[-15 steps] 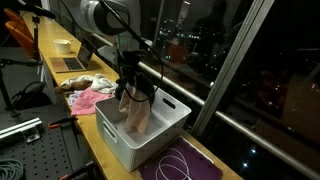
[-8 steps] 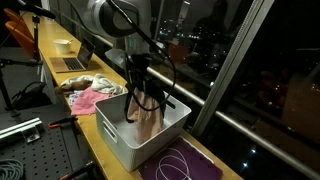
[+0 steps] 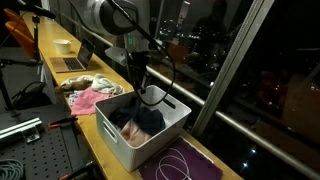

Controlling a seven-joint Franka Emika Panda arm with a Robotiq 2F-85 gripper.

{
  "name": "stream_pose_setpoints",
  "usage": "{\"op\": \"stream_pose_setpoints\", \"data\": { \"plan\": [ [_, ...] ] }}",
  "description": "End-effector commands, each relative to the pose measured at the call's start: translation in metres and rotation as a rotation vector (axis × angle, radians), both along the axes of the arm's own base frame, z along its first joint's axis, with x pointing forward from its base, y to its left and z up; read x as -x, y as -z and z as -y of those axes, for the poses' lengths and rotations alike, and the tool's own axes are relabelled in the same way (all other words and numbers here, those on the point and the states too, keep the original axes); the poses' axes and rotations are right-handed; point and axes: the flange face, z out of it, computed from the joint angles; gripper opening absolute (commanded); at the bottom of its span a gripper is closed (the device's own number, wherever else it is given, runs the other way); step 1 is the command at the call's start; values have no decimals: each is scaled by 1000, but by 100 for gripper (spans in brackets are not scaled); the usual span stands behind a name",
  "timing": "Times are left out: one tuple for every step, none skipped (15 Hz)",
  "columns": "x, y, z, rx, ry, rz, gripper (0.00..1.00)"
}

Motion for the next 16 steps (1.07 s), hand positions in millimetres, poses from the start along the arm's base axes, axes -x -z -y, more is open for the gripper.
{"op": "stream_pose_setpoints", "data": {
  "plan": [
    [-3, -19, -23, 1, -35, 31, 76],
    [-2, -23, -37, 1, -49, 40, 82],
    [-1, -25, -50, -1, -64, 47, 88],
    [0, -28, -68, -7, -83, 55, 97],
    [3, -28, -93, -12, -103, 61, 100],
    [5, -27, -114, -19, -121, 65, 100],
    [8, -23, -143, -27, -140, 66, 100],
    [13, -21, -166, -36, -158, 64, 100],
    [19, -15, -196, -45, -177, 65, 100],
    [25, -12, -221, -53, -194, 64, 100],
    [31, -6, -245, -61, -210, 61, 100],
    [37, 0, -268, -65, -225, 58, 100],
    [43, 4, -288, -68, -239, 54, 100],
    [47, 12, -309, -70, -251, 52, 100],
    [50, 19, -328, -70, -263, 51, 100],
    [51, 25, -346, -67, -278, 51, 100]
  ]
}}
